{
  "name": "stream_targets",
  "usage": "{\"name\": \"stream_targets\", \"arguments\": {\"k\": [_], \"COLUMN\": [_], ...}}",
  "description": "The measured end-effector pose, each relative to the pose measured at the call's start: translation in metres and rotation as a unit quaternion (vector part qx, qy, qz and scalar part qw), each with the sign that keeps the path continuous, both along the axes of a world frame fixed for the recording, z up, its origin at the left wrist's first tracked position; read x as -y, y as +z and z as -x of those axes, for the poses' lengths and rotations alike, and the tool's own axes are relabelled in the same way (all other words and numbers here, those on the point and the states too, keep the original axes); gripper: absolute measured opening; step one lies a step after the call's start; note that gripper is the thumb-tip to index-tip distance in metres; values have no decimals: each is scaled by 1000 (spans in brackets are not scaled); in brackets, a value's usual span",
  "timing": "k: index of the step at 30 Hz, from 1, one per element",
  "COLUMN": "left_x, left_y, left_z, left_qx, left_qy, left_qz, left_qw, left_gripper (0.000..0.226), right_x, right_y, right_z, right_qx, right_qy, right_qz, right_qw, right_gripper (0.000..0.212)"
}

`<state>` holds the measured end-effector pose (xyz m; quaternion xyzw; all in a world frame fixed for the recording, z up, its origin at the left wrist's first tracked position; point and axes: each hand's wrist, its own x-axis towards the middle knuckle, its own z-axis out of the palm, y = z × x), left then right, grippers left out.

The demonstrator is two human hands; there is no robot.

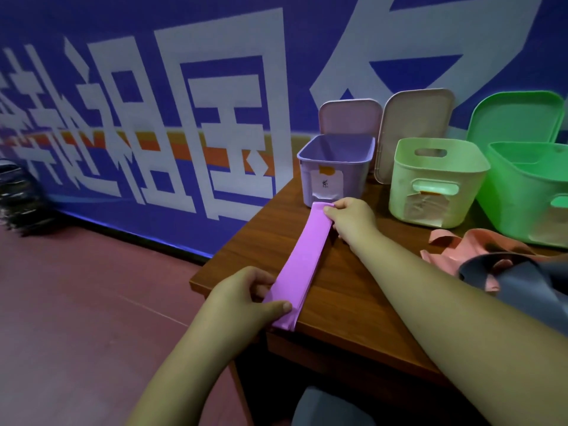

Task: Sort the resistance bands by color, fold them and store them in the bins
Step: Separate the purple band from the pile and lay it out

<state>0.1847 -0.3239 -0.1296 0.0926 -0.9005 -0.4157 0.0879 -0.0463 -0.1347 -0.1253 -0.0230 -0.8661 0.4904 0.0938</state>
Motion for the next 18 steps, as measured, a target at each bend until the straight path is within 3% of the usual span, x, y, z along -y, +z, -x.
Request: {"name": "stream_targets", "arguments": {"k": [2,7,14,18], "left_x": [-1,-6,-5,-6], "left_y": [-1,-2,4,6], "left_z": [1,1,-3,-5], "left_qx": [0,1,11,2], "left_qy": [2,2,-21,-17], "left_qz": [4,32,84,119], "left_qw": [1000,999,996,993], "left_gripper": [34,31,31,30], "right_x": [2,3,4,4], "right_y": [-1,-1,-1,0], "right_z": [0,0,-3,-8], "right_qx": [-4,7,20,23], "right_qy": [2,6,4,-4], "right_qz": [-29,-102,-160,-147], "right_qw": [1000,995,987,989], "right_gripper": [8,24,25,22]}}
